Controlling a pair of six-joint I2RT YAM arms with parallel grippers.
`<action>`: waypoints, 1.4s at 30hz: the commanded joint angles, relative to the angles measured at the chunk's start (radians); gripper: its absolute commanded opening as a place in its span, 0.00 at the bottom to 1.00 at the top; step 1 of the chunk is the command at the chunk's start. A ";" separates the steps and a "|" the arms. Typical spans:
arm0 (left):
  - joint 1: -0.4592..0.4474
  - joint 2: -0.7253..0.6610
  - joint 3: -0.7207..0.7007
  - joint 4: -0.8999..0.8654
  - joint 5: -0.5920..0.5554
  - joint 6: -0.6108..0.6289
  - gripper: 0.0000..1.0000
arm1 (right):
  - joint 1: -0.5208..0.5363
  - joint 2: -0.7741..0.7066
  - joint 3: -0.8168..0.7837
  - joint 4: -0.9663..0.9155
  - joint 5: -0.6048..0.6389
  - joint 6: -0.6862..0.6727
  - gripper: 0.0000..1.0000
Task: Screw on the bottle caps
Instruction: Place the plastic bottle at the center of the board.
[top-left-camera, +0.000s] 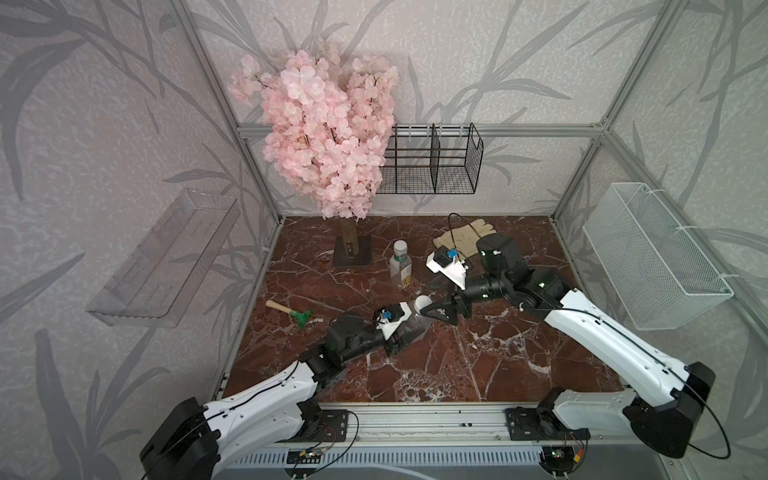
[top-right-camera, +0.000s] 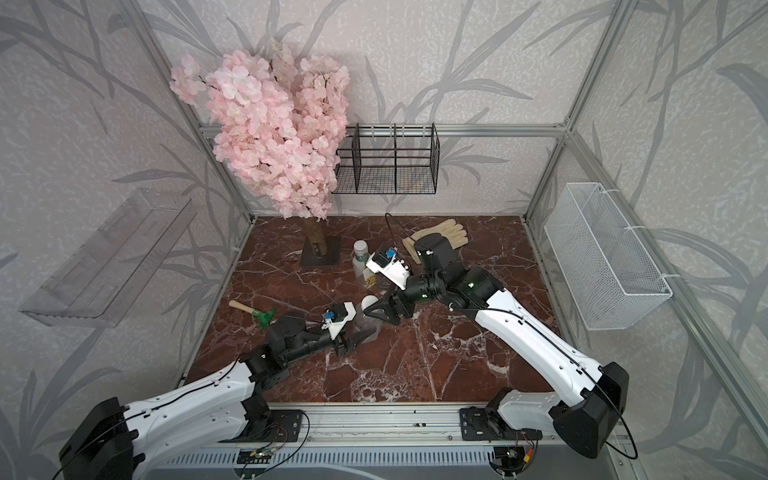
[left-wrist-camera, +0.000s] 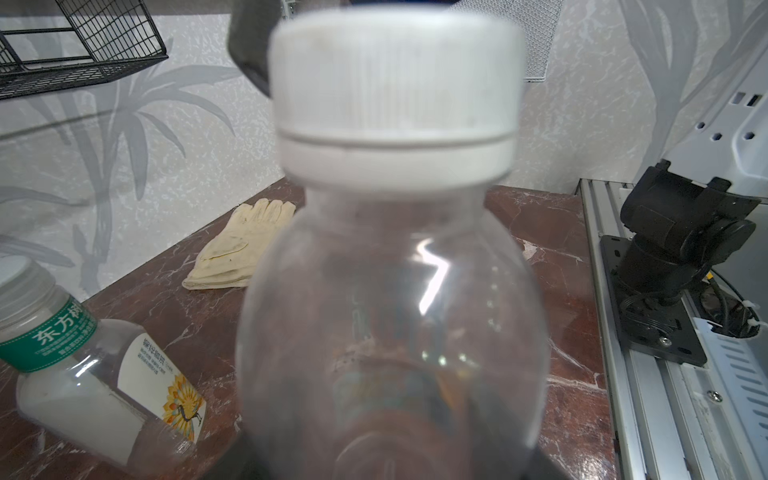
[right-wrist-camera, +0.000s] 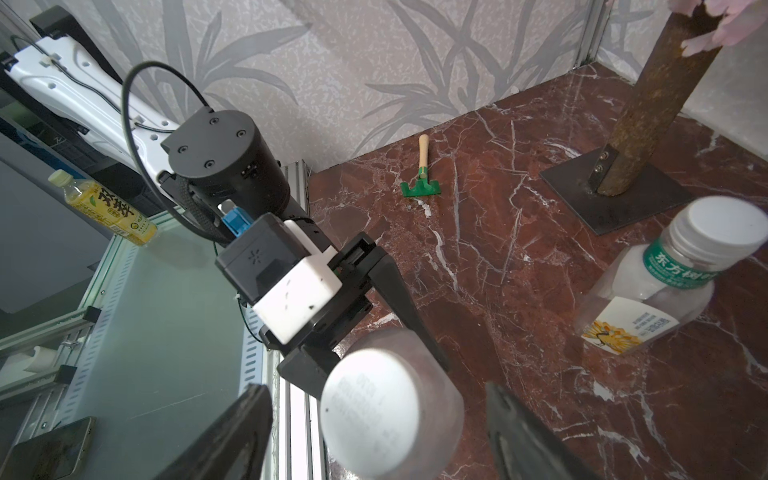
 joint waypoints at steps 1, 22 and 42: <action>-0.004 -0.008 0.018 0.029 0.010 0.007 0.61 | 0.000 -0.002 -0.020 0.058 -0.039 -0.007 0.79; -0.004 -0.007 0.018 0.028 0.006 0.010 0.61 | 0.017 0.045 -0.039 0.083 -0.032 0.021 0.56; -0.005 -0.007 0.018 0.027 0.005 0.009 0.68 | 0.031 0.048 -0.046 0.083 0.023 0.041 0.00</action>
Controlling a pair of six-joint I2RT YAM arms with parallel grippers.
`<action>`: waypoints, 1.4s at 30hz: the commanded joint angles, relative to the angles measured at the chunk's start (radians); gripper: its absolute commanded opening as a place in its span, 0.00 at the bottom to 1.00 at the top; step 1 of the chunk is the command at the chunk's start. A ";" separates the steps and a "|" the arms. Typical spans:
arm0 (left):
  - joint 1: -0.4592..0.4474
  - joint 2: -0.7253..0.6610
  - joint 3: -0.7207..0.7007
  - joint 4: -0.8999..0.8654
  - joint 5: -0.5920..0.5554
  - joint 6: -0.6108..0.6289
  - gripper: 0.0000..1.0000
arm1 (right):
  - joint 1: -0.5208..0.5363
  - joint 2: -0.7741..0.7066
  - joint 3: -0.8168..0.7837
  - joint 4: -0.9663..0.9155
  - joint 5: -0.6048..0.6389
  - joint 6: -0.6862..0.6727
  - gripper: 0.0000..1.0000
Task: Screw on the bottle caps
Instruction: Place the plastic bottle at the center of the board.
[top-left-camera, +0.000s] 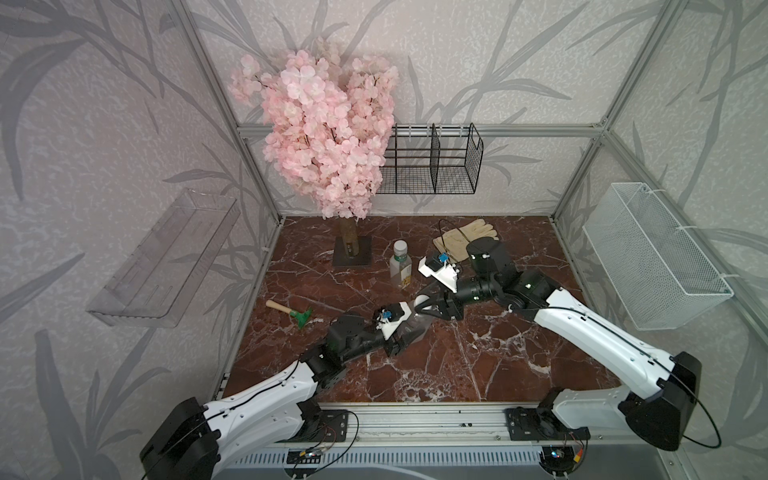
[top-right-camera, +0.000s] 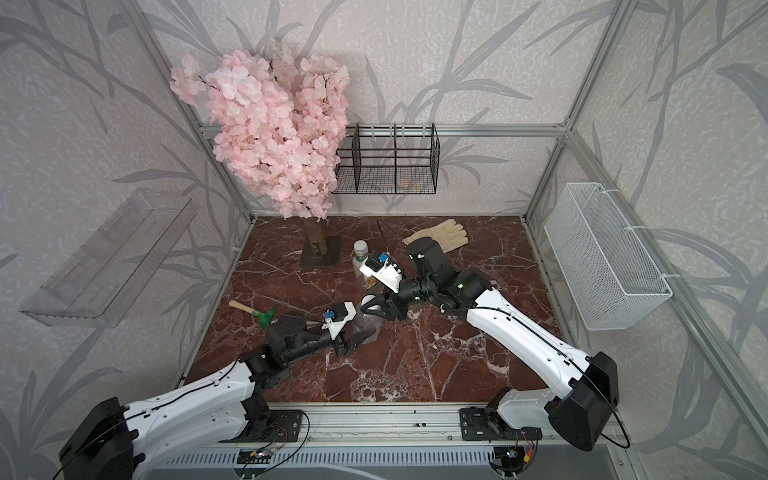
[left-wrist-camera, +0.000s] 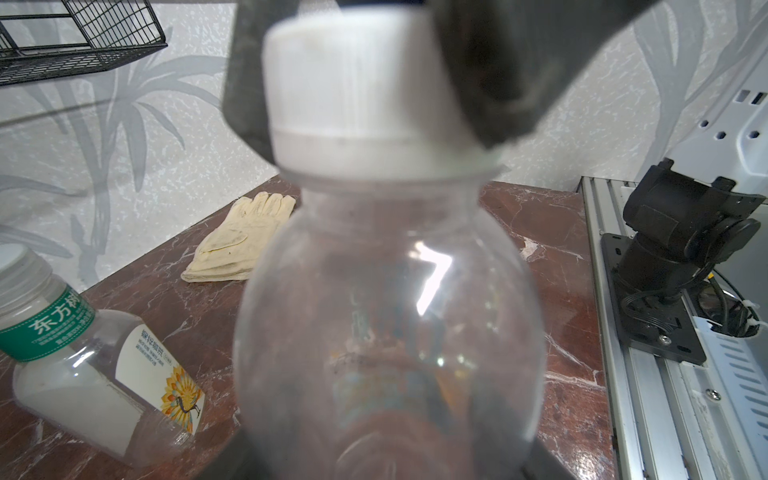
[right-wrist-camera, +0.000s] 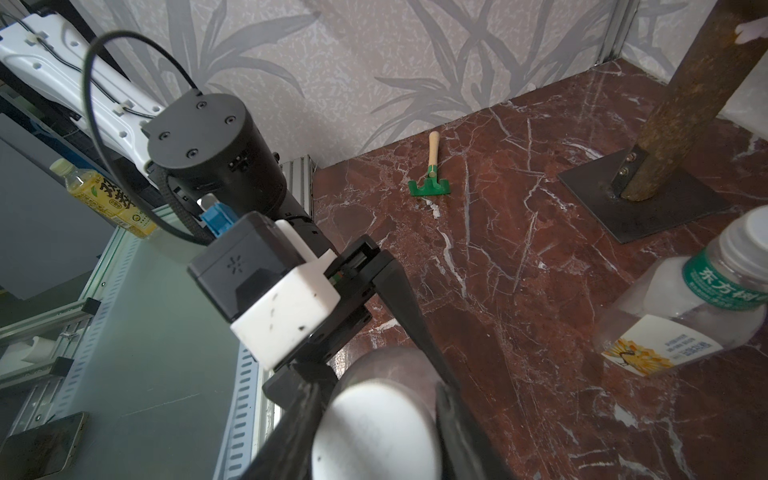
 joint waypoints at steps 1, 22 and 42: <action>-0.004 -0.007 0.018 0.038 0.008 0.018 0.70 | 0.004 0.008 -0.009 0.008 0.030 0.031 0.00; -0.004 -0.075 0.004 0.033 -0.232 -0.039 1.00 | -0.030 0.046 0.026 0.042 0.486 0.128 0.00; 0.017 -0.184 -0.043 0.002 -0.630 -0.118 1.00 | -0.043 0.244 0.049 0.273 1.123 0.608 0.00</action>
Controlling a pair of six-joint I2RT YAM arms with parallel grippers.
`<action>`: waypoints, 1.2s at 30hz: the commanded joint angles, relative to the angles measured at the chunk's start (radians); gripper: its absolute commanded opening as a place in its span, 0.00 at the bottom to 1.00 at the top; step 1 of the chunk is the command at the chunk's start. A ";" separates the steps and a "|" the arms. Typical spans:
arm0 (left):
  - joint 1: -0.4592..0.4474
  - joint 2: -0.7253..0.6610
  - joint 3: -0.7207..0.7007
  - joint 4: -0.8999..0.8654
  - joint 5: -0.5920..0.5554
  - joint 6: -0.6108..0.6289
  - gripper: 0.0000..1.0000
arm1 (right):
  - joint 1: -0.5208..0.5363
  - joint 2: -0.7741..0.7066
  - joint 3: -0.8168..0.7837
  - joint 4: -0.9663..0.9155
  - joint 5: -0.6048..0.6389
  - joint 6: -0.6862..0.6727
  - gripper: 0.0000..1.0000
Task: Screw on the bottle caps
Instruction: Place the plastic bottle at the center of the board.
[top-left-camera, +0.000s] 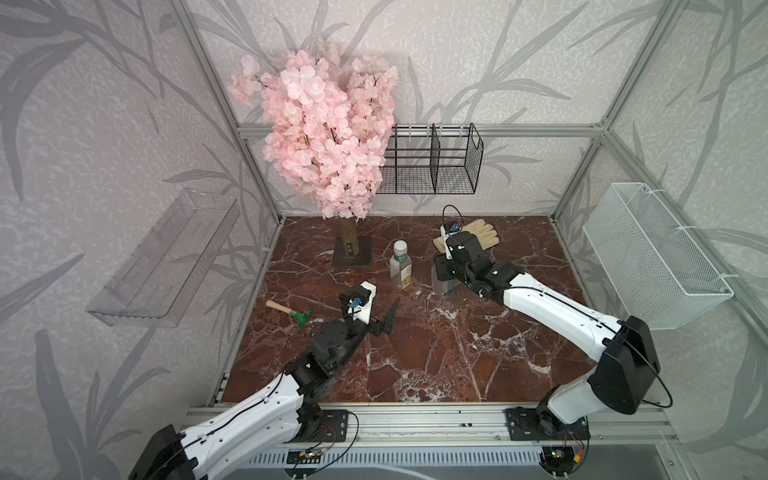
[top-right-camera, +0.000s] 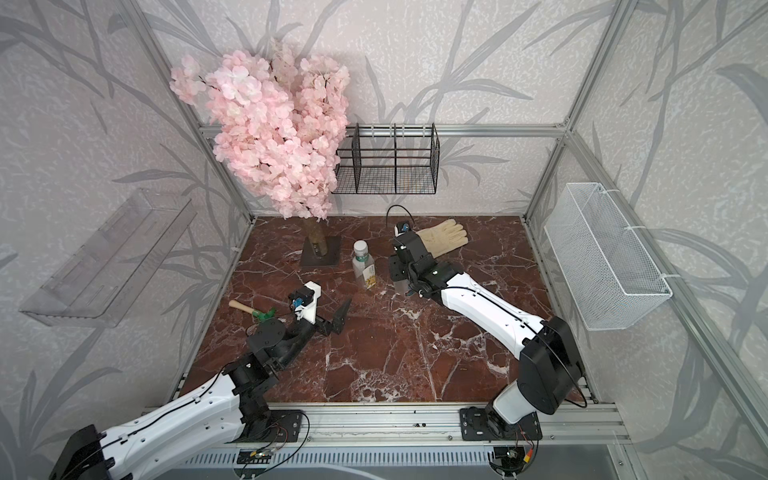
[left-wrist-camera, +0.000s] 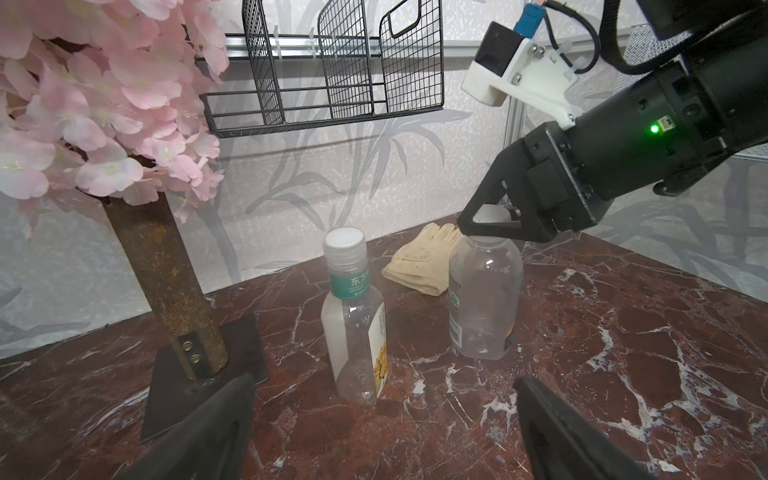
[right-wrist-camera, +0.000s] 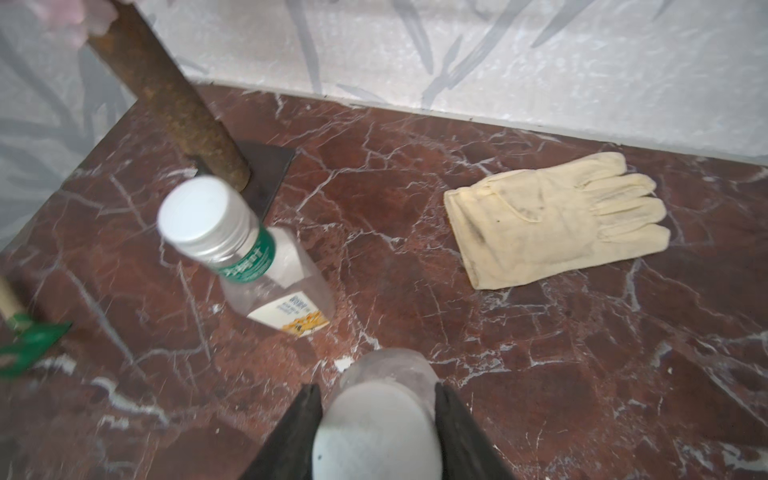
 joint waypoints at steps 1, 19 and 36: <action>0.005 -0.003 -0.007 -0.002 -0.026 -0.015 1.00 | -0.002 0.017 0.009 0.108 0.155 0.137 0.00; 0.013 0.002 -0.015 -0.004 -0.029 -0.028 1.00 | 0.017 0.132 0.003 0.107 0.480 0.480 0.00; 0.022 0.010 -0.013 -0.003 -0.020 -0.030 1.00 | 0.023 0.217 0.032 0.070 0.455 0.531 0.00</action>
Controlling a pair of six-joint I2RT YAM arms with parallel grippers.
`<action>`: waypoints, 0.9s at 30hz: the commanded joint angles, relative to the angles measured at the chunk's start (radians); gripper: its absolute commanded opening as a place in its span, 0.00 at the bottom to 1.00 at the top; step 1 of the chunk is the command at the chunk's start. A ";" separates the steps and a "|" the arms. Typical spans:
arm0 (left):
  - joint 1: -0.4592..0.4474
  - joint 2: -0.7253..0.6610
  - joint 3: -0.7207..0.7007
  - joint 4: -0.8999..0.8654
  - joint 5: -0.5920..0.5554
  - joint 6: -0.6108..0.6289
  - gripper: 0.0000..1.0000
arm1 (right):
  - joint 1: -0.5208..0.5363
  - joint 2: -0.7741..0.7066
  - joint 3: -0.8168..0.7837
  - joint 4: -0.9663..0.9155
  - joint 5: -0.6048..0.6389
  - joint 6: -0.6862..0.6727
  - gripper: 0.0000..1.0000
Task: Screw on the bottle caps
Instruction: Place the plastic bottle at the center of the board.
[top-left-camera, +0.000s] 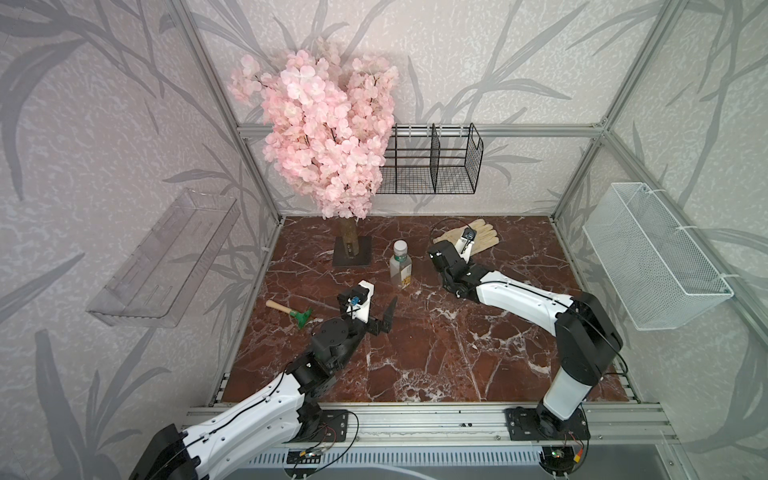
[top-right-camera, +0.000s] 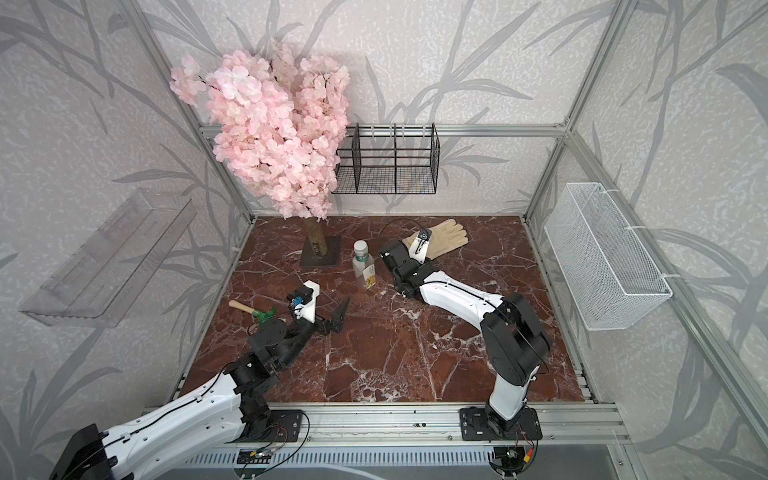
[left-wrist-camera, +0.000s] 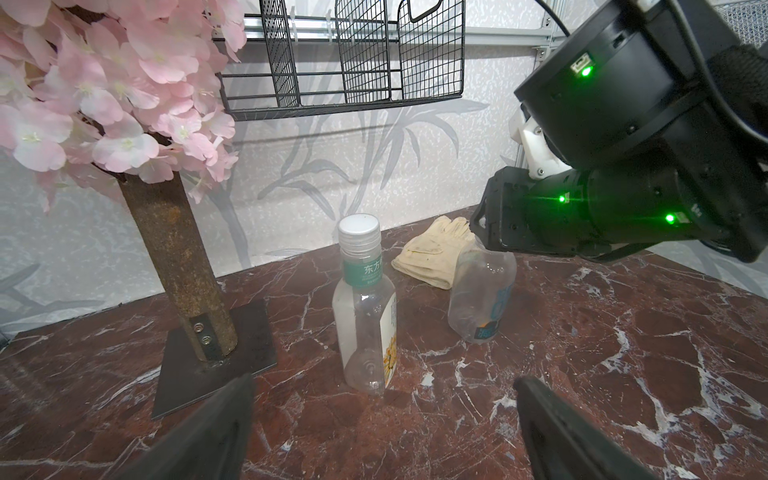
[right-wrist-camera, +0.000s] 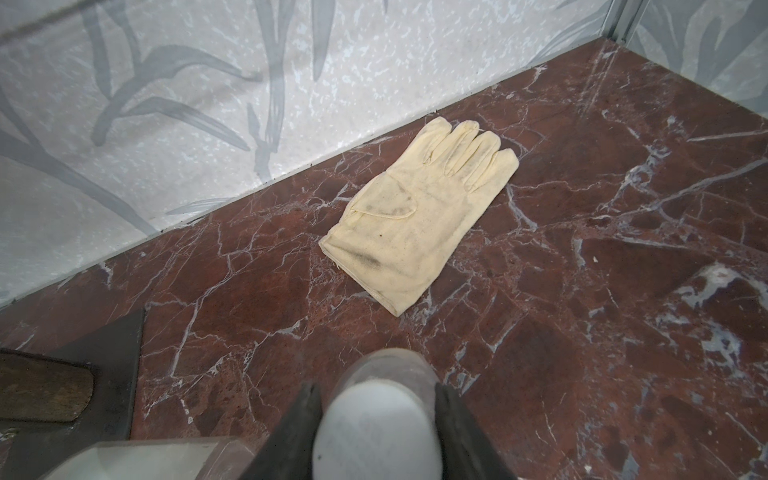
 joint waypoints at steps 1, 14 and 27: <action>0.007 0.000 -0.005 0.000 0.000 -0.008 1.00 | 0.005 0.016 0.036 -0.026 0.015 0.021 0.00; 0.013 -0.002 -0.006 -0.003 0.004 -0.009 1.00 | 0.004 0.041 0.050 -0.054 0.013 0.045 0.07; 0.016 -0.002 -0.008 -0.003 0.009 -0.013 1.00 | 0.004 0.048 0.052 -0.058 -0.001 0.040 0.45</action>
